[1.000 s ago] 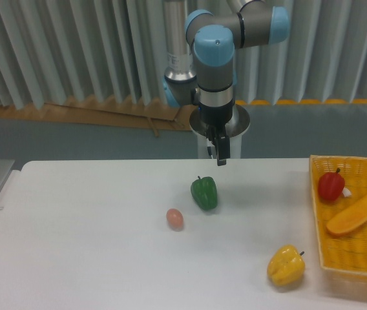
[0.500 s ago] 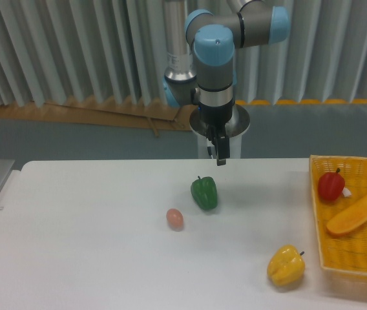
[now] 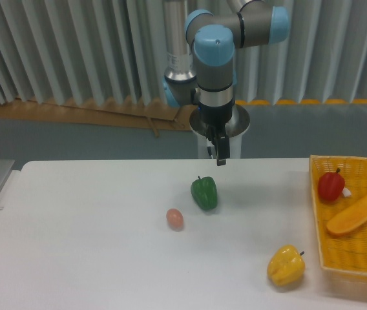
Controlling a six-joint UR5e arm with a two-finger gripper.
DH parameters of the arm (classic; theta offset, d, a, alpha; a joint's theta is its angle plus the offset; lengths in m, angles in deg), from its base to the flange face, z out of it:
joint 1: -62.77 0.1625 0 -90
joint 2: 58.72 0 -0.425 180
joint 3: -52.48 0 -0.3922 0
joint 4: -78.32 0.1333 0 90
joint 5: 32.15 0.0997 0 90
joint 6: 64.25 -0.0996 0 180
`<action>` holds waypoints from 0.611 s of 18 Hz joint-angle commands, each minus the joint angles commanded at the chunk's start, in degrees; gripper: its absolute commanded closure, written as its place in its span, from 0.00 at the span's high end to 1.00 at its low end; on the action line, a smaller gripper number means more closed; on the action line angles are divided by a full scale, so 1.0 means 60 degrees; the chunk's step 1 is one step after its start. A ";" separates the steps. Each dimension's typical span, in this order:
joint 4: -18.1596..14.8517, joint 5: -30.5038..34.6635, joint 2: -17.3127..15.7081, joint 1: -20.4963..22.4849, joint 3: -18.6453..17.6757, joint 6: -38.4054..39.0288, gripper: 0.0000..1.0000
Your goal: Place the green pepper in a basket
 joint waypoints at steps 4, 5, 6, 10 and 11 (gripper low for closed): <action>0.0000 0.0015 0.0000 0.0000 0.0000 0.0000 1.00; 0.0000 0.0015 0.0000 0.0000 0.0000 0.0000 1.00; 0.0000 0.0015 0.0015 0.0000 0.0000 0.0015 1.00; 0.0000 0.0044 0.0000 0.0000 0.0000 0.0044 1.00; 0.0000 0.0044 0.0000 0.0000 0.0000 0.0174 1.00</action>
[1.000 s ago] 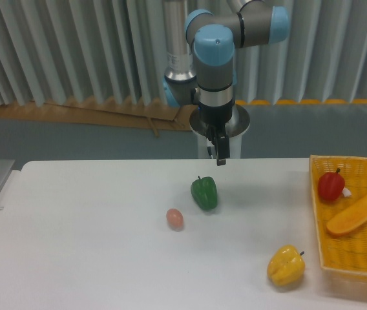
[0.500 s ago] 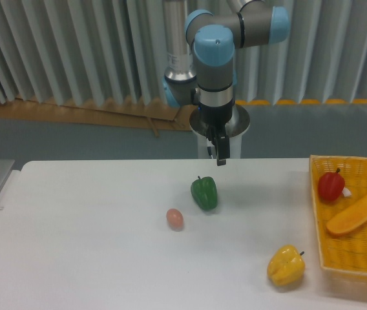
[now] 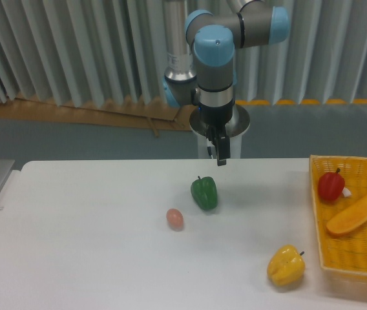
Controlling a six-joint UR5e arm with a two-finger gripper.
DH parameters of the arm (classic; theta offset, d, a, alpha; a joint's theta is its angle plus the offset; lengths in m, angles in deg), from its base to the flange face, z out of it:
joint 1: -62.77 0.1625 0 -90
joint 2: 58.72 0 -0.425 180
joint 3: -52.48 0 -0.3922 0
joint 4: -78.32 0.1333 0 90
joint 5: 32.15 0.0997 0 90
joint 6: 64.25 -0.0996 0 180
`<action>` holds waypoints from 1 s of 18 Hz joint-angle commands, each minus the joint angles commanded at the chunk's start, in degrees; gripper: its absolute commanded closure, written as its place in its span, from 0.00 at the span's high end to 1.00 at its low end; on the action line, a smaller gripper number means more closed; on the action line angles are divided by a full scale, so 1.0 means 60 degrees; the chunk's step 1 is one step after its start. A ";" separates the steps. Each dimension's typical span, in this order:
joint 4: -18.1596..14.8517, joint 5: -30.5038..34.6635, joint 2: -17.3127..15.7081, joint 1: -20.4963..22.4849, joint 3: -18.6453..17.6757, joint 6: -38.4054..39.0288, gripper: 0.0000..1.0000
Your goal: Place the green pepper in a basket
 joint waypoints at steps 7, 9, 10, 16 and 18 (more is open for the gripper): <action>0.0015 0.0000 0.0015 0.0044 0.0000 0.0324 1.00; 0.0015 -0.0015 0.0015 0.0044 0.0000 0.0309 1.00; 0.0015 -0.0015 0.0015 0.0044 0.0000 0.0309 1.00; 0.0015 0.0000 0.0044 0.0044 0.0000 0.0324 1.00; 0.0015 0.0000 0.0044 0.0044 0.0000 0.0382 1.00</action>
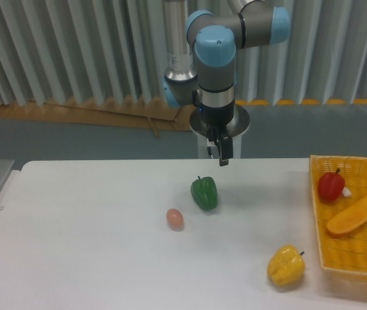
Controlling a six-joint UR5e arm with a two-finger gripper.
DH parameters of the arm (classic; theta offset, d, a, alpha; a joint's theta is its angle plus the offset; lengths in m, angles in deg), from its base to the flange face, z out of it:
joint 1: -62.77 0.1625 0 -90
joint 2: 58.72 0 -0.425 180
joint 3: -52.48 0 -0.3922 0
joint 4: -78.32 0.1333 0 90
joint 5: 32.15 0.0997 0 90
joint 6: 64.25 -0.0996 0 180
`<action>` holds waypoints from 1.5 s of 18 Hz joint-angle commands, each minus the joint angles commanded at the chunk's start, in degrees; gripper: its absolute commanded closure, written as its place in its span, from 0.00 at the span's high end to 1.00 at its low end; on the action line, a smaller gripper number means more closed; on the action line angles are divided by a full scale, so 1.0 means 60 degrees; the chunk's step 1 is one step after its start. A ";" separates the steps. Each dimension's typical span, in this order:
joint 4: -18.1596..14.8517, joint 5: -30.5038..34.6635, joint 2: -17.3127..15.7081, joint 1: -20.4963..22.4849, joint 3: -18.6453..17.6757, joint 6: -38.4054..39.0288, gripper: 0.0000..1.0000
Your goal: Place the green pepper in a basket
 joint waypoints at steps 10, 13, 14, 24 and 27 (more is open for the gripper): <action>0.0000 0.0015 0.0000 0.0073 0.0015 0.0030 1.00; 0.0000 0.0029 0.0000 0.0073 0.0029 -0.0029 1.00; 0.0000 0.0029 0.0000 0.0073 0.0029 -0.0043 1.00; 0.0000 0.0483 0.0073 0.0044 0.0176 -0.0746 1.00; 0.0000 0.0484 0.0102 0.0015 0.0190 -0.0791 1.00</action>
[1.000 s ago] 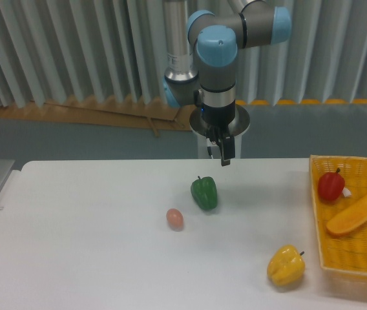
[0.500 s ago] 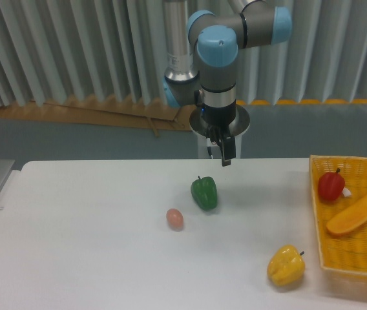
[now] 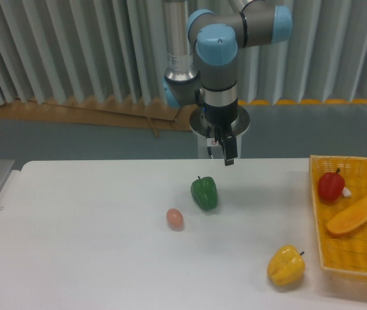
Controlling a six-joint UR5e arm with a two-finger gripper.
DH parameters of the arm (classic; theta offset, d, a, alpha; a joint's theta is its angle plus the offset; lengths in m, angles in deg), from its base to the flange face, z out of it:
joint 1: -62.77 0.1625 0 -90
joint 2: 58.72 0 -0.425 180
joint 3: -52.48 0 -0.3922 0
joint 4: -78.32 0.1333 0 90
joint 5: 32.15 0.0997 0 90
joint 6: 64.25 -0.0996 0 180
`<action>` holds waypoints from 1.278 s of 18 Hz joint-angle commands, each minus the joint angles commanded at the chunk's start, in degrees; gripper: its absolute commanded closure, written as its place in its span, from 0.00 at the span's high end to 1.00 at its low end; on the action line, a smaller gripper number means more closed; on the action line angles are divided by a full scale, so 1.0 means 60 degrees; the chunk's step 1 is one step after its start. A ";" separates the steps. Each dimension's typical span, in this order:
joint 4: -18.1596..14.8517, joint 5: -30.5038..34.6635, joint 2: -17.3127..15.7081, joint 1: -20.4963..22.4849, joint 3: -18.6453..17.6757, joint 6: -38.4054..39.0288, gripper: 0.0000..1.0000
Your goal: Place the green pepper in a basket
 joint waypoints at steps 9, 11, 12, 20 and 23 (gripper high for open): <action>0.0015 0.0015 0.0044 0.0029 0.0176 0.0015 1.00; 0.0000 0.0015 0.0029 0.0044 0.0278 0.0000 1.00; 0.0000 0.0015 0.0015 0.0044 0.0264 0.0015 1.00; -0.0015 0.0029 0.0029 0.0015 0.0205 0.0161 1.00; -0.0015 0.0029 0.0029 0.0058 0.0176 0.0394 1.00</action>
